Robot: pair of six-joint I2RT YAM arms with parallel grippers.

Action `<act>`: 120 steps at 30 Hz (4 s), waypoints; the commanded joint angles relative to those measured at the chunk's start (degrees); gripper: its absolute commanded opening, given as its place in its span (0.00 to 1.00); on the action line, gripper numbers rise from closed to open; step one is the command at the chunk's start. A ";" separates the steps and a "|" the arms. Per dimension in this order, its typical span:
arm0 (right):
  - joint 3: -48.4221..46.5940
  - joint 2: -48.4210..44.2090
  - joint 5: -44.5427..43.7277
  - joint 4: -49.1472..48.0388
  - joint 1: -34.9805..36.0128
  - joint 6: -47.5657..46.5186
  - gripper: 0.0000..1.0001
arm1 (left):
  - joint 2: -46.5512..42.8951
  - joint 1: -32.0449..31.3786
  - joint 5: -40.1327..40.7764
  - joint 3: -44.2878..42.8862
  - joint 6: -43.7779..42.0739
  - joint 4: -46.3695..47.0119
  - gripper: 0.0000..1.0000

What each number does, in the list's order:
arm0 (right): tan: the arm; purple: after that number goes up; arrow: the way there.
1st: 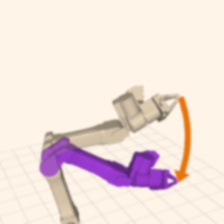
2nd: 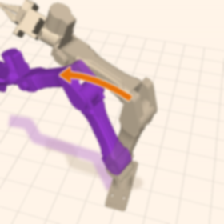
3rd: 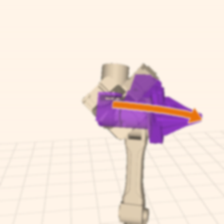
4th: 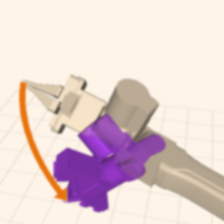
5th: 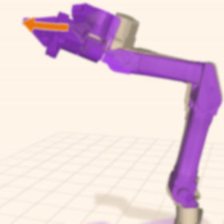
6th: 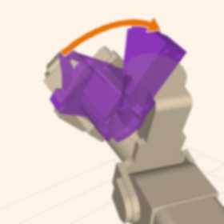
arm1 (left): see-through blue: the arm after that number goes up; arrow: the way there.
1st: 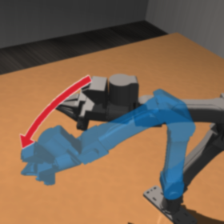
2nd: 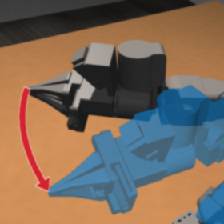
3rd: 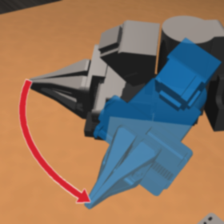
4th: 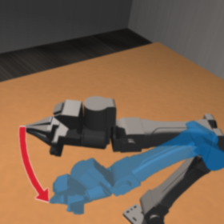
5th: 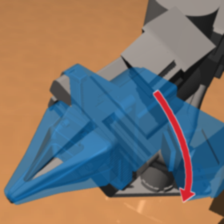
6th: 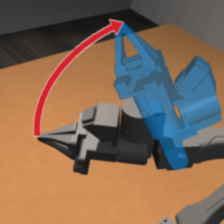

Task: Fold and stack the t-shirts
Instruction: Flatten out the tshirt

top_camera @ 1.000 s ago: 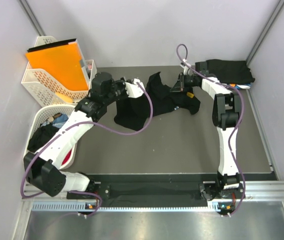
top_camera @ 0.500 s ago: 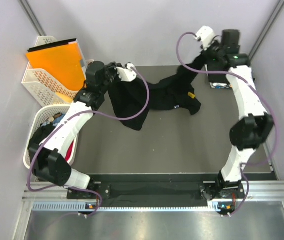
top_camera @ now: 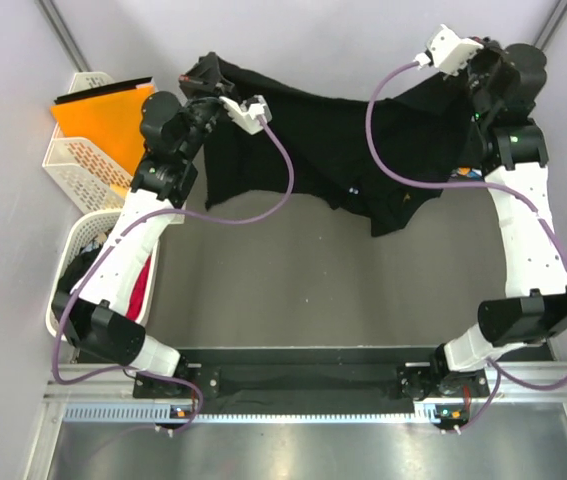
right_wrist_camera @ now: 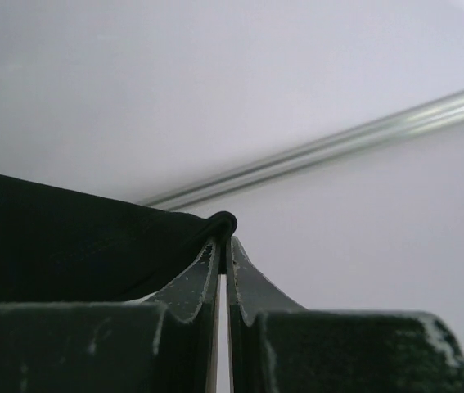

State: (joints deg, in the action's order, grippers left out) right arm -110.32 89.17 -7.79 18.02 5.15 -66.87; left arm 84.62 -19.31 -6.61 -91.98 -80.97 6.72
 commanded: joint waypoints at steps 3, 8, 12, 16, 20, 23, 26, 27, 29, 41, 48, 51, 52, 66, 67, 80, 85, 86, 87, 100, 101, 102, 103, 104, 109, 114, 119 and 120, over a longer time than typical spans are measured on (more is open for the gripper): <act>0.19 -8.30 -6.97 -20.63 0.30 -9.76 0.00 | -2.79 1.21 -6.22 -7.06 -8.50 8.22 0.00; -0.50 -10.68 -6.98 -31.36 0.30 -10.39 0.00 | -4.46 1.29 -9.46 -7.33 -10.08 12.61 0.00; -6.30 -9.02 -6.53 -30.94 0.30 -10.56 0.00 | -6.22 1.21 -10.88 -6.89 -9.56 13.75 0.00; -7.98 -8.57 -6.54 -34.96 0.30 -11.44 0.00 | -7.71 1.21 -10.97 -4.88 -9.47 15.33 0.00; -5.10 -9.62 -6.18 -40.24 0.30 -11.44 0.00 | -9.64 1.21 -11.58 -0.75 -9.38 20.07 0.00; -1.92 -11.11 -5.74 -46.57 0.30 -11.44 0.00 | -10.52 1.21 -11.93 0.40 -8.24 23.68 0.00; -1.82 -11.99 -5.74 -49.48 0.30 -10.65 0.00 | -12.01 1.21 -12.02 1.45 -4.82 27.72 0.00; -2.09 -12.35 -6.79 -49.57 0.39 -9.87 0.00 | -12.63 1.29 -12.02 1.98 -3.51 28.95 0.00; -2.62 -13.75 -7.50 -48.88 0.30 -8.28 0.00 | -15.00 1.29 -10.88 2.86 0.98 30.64 0.00; -0.07 -27.44 -6.19 -43.69 0.30 3.41 0.00 | -28.54 1.21 -8.41 6.91 10.30 28.62 0.00; -2.17 -32.03 -4.69 -42.80 0.21 2.72 0.00 | -33.11 1.21 -10.35 6.21 9.70 25.54 0.00; -2.61 -32.65 -3.72 -43.42 0.21 0.34 0.00 | -33.12 1.21 -10.53 4.28 9.60 24.31 0.00; -2.62 -32.56 -3.55 -43.42 0.30 -0.01 0.00 | -32.85 1.21 -10.96 3.75 9.43 24.13 0.00; 17.83 -26.77 0.93 -44.74 0.30 -1.78 0.00 | -30.74 1.29 -15.00 16.38 -2.78 13.07 0.00; 19.08 -25.37 1.63 -44.65 0.30 -1.25 0.00 | -30.57 1.29 -15.62 17.44 -3.14 11.31 0.00; 25.33 -7.17 9.18 -41.05 2.14 -2.19 0.00 | -17.66 1.29 -13.61 30.81 -11.04 11.46 0.00; 25.86 -0.85 9.73 -42.72 3.29 -5.20 0.00 | -9.66 1.29 -9.05 28.54 -13.59 16.40 0.00; 25.42 -0.05 9.55 -43.07 3.55 -5.55 0.00 | -8.69 1.29 -6.94 27.92 -15.60 15.96 0.00; 25.25 0.74 9.46 -43.16 3.73 -5.99 0.00 | -6.68 1.21 -5.44 27.56 -17.01 16.22 0.00; 25.51 7.42 3.85 -44.92 8.38 -11.26 0.16 | 12.48 1.21 15.56 31.61 -30.64 43.14 0.00; 25.42 7.86 2.44 -45.52 8.65 -11.61 0.24 | 17.63 1.21 17.84 29.60 -34.22 46.42 0.00; 25.25 9.43 0.78 -46.57 9.09 -12.05 0.35 | 20.82 1.38 19.25 28.19 -35.47 51.24 0.00; 24.72 10.40 -3.42 -47.54 9.79 -12.32 0.58 | 23.98 1.64 21.44 26.35 -36.88 58.60 0.00; 23.85 11.11 -5.46 -47.73 10.23 -12.58 0.66 | 30.19 1.99 21.99 21.81 -39.15 62.32 0.00; 24.01 12.18 -16.00 -50.19 11.64 -10.83 0.92 | 40.88 3.58 25.42 8.68 -38.92 65.26 0.56; 24.28 7.88 -20.51 -43.62 11.73 -3.99 0.92 | 43.35 3.58 27.97 3.74 -35.40 66.93 0.95; 23.85 0.85 -11.57 -20.80 11.73 3.84 0.91 | 37.14 3.23 25.87 12.41 -33.56 68.34 0.98; 22.79 -1.78 -7.54 -6.82 11.47 5.77 0.91 | 35.11 2.70 24.55 14.53 -32.51 67.99 0.98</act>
State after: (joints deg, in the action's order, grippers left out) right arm -84.07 97.47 -23.18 -16.08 16.38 -69.82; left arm 128.14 -15.68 19.22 -84.16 -114.19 69.19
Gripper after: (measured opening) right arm 0.916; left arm 0.983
